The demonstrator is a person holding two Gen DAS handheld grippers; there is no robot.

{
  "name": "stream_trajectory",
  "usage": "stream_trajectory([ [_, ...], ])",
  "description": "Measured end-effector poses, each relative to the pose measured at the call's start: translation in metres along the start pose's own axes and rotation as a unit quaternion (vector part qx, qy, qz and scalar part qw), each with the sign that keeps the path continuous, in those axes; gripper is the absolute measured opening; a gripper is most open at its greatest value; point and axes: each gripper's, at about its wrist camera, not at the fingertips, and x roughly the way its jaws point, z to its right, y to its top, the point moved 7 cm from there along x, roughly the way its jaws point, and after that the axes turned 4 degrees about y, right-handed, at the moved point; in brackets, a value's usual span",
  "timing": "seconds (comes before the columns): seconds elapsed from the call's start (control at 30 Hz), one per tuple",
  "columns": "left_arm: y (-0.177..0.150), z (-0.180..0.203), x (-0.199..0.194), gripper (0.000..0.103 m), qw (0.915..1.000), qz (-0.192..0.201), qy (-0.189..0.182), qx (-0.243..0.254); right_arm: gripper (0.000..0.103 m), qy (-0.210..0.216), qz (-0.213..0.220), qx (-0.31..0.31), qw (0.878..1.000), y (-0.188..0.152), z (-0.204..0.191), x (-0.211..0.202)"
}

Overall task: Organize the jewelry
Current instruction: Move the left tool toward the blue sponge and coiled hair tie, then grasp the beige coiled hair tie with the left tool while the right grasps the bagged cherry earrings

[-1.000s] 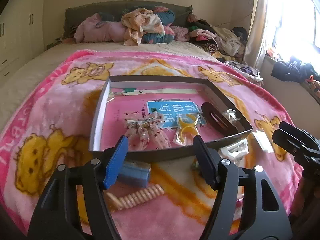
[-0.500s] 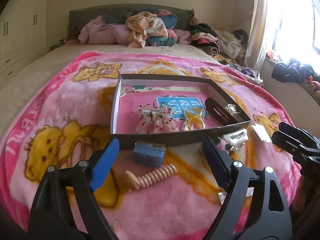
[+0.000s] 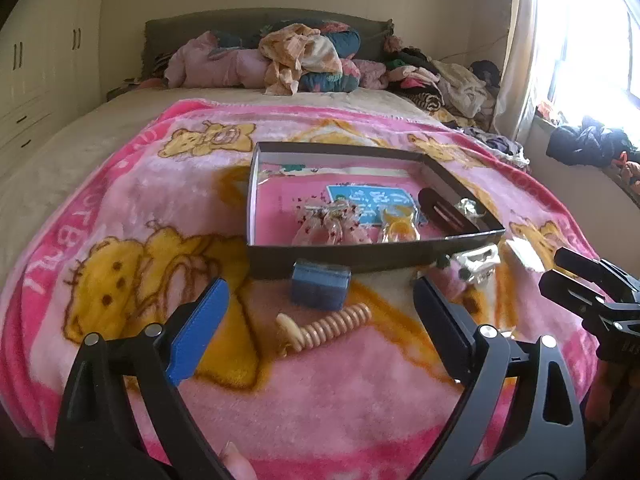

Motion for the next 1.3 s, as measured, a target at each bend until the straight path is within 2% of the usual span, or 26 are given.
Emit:
stream_trajectory([
  [0.37,-0.022,-0.015,0.008,0.087,0.9997,-0.024,0.009,0.0,0.083,0.009,-0.023,-0.015,1.0,-0.014,-0.017,0.015],
  [0.7,-0.038,-0.018,0.034,0.087,0.9987,-0.05,0.007,-0.001,0.083,0.009,-0.052,-0.01,0.999,-0.036,-0.013,0.033],
  [1.0,-0.04,-0.016,0.055,0.087,0.9985,-0.054,-0.012,0.005,0.083,0.009,-0.073,0.001,0.997,-0.055,-0.008,0.043],
  [1.2,-0.038,-0.014,0.062,0.087,0.9984,-0.054,-0.014,0.005,0.084,0.009,-0.097,-0.015,0.995,-0.071,-0.018,0.054],
  [1.23,-0.039,-0.013,0.063,0.086,0.9984,-0.055,-0.013,0.009,0.085,0.006,-0.098,-0.024,0.995,-0.072,-0.021,0.055],
  [1.3,-0.039,-0.012,0.063,0.076,0.9984,-0.054,-0.014,0.013,0.087,0.007,-0.097,-0.031,0.995,-0.073,-0.025,0.056],
])
